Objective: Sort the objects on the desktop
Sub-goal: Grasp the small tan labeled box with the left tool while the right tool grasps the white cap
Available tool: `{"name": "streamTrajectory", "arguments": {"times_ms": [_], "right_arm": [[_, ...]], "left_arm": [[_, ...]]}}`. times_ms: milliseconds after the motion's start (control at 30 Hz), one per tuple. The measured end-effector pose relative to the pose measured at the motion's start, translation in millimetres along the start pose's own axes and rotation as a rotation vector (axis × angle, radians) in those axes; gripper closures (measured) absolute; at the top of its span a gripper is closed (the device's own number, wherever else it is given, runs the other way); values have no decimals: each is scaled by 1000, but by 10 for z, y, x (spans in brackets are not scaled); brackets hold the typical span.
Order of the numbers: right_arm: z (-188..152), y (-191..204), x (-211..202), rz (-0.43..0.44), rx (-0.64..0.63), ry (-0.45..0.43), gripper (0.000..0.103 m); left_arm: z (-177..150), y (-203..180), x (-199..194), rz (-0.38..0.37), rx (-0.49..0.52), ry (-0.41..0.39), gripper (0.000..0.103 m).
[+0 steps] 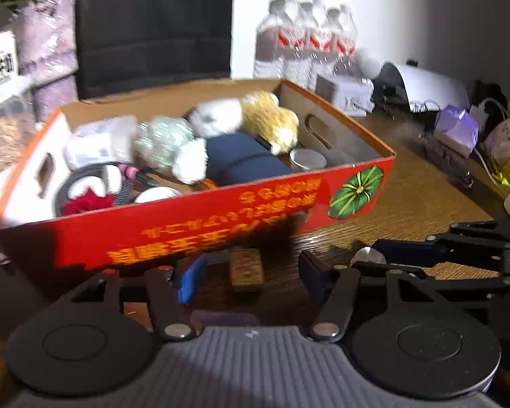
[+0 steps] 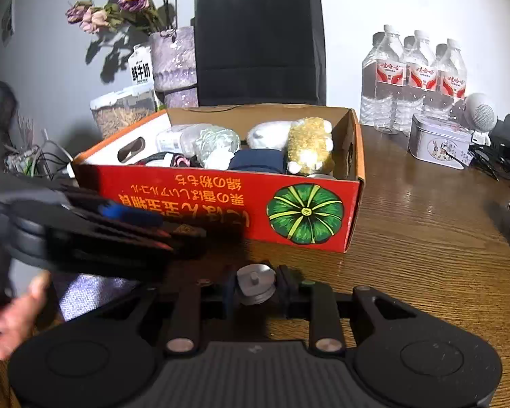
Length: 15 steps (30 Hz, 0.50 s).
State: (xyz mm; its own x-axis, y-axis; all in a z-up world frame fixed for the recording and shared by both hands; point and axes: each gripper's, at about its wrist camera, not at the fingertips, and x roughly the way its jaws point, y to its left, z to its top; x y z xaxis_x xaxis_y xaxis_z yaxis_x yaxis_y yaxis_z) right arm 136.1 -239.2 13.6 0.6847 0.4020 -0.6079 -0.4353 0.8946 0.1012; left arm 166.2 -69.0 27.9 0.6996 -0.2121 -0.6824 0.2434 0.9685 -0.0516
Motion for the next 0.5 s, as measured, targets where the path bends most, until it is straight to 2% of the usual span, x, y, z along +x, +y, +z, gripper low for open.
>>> {"name": "streamTrajectory", "arguments": {"times_ms": [67,200,267,500], "right_arm": [[-9,-1,-7,10,1,-8,78],[-20,32,-38,38,-3,-21,78],[-17,53,-53,44,-7,-27,78],[-25,74,-78,43,-7,-39,78]], "left_arm": [[-21,-25,94,18,-3,12,41],[-83,-39,135,63,7,-9,51],[-88,-41,119,74,4,-19,81],[-193,-77,-48,85,-15,-53,81]]}}
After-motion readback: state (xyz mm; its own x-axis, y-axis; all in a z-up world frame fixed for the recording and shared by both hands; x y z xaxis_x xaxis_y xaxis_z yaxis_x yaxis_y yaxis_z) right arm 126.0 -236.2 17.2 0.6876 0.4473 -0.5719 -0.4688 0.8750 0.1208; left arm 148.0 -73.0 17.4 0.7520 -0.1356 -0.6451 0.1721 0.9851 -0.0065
